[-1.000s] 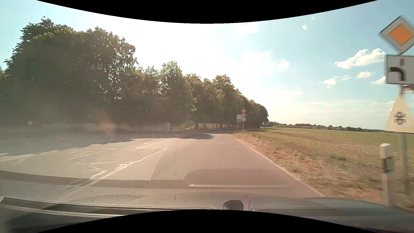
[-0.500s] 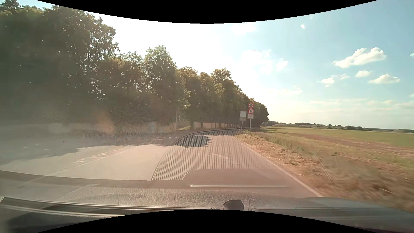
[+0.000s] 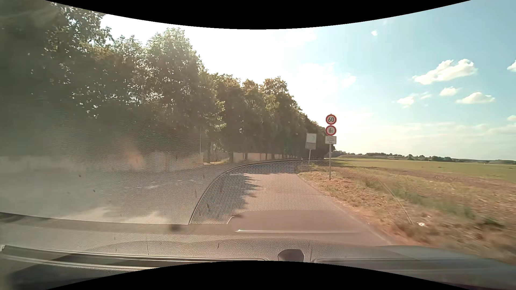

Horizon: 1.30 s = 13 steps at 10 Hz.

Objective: Follow the waypoints while adhering to traffic rules and regulations

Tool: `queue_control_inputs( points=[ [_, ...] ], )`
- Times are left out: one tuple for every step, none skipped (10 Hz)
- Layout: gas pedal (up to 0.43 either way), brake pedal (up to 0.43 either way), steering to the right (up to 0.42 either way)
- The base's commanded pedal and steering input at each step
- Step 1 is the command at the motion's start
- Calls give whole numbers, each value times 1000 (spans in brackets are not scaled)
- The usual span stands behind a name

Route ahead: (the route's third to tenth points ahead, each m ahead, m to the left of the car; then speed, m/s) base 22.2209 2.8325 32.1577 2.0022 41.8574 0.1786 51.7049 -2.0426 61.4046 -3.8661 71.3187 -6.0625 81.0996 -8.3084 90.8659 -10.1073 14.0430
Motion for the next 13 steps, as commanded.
queue_control_inputs(
  points=[
    [59, 6, 6],
    [59, 6, 6],
    [59, 6, 7],
    [59, 6, 8],
    [59, 6, 10],
    [59, 6, 14],
    [67, 6, 16],
    [67, 6, 16],
    [67, 6, 18],
    [67, 6, 20],
    [67, 6, 23],
    [67, 6, 27],
    [67, 6, 29]
  ],
)
